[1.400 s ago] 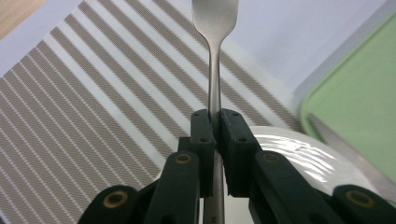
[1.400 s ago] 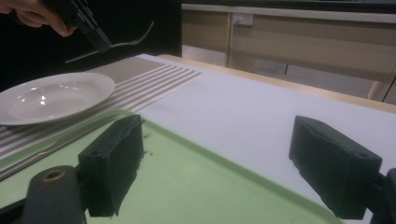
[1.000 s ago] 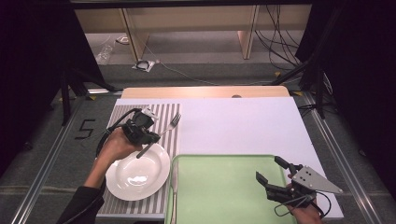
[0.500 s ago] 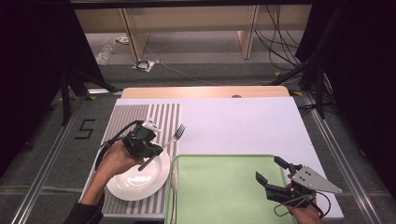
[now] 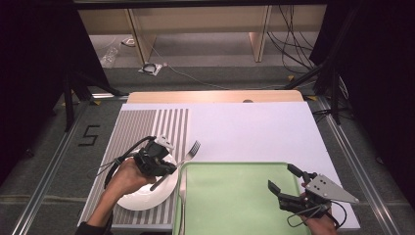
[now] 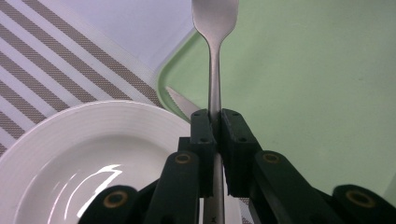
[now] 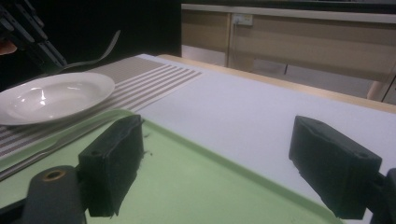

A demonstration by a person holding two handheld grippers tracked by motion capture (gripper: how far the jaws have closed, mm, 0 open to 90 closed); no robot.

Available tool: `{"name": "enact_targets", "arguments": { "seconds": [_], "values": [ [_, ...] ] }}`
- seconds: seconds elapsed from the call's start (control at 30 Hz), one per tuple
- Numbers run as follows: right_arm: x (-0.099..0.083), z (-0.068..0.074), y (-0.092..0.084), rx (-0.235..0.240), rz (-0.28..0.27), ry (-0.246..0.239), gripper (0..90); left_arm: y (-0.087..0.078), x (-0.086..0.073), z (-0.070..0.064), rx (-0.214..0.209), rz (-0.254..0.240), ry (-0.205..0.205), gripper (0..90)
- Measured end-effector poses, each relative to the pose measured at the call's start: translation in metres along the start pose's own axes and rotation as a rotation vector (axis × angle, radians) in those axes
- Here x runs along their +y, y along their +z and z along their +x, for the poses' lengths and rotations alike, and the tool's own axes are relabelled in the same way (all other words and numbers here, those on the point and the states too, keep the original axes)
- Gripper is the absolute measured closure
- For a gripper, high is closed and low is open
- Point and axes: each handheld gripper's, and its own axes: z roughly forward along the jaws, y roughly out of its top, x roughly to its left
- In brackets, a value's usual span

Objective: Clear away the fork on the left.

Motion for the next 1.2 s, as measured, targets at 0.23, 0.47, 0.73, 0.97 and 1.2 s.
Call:
{"name": "enact_targets", "arguments": {
  "seconds": [0.23, 0.47, 0.73, 0.97, 1.2],
  "values": [
    [0.000, 0.000, 0.000, 0.001, -0.007, -0.003, 18.6, 0.010, -0.001, -0.018, -0.046, 0.021, 0.008, 83.6],
    [0.001, 0.000, -0.001, -0.002, -0.005, -0.007, 18.6, 0.021, -0.001, -0.030, -0.077, 0.048, 0.028, 83.6],
    [0.001, 0.000, -0.001, -0.002, -0.004, -0.008, 18.6, 0.034, -0.002, -0.045, -0.125, 0.084, 0.038, 83.6],
    [0.001, 0.001, -0.001, -0.003, -0.004, -0.008, 18.6, 0.046, -0.001, -0.063, -0.174, 0.109, 0.053, 83.6],
    [0.001, 0.001, -0.001, -0.002, -0.005, -0.008, 18.6, 0.055, 0.000, -0.079, -0.216, 0.121, 0.064, 83.6]
  ]
}}
